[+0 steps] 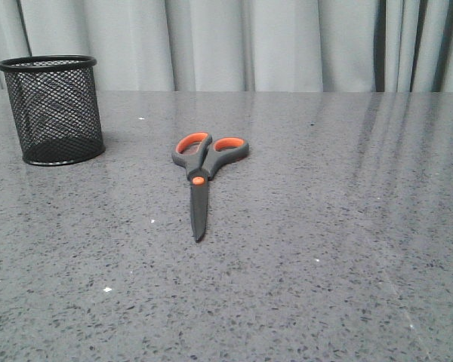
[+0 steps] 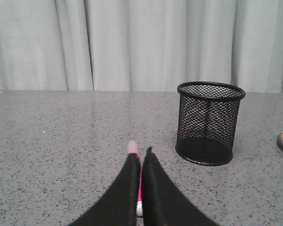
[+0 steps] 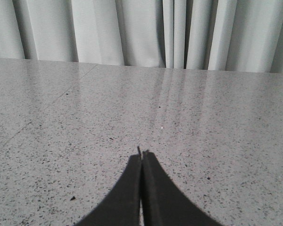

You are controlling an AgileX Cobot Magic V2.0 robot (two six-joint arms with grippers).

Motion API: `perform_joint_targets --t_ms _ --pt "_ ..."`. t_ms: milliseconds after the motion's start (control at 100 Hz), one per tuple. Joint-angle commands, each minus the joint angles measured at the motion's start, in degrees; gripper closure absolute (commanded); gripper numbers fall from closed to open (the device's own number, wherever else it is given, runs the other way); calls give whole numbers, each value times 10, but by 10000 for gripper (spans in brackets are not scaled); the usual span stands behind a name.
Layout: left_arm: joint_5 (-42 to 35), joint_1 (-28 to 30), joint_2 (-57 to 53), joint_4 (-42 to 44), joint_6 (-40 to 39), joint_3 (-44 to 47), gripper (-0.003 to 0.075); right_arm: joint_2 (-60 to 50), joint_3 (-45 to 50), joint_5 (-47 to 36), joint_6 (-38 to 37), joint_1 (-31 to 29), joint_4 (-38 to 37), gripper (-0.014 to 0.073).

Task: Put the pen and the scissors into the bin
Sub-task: 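Move the left gripper over the pink highlighter beside the mesh cup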

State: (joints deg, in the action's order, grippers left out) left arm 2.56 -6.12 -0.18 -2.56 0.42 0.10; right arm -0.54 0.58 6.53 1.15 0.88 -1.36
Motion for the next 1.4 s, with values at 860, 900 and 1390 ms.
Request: perform_joint_targets --t_ms 860,900,1390 --pt "7 2 -1 -368 -4 -69 742 8 -75 -9 5 -3 280 650" --pt "28 2 11 -347 -4 -87 742 21 -96 13 6 -3 276 650" --pt "385 2 323 -49 -4 -412 741 345 -340 224 6 -3 210 651"
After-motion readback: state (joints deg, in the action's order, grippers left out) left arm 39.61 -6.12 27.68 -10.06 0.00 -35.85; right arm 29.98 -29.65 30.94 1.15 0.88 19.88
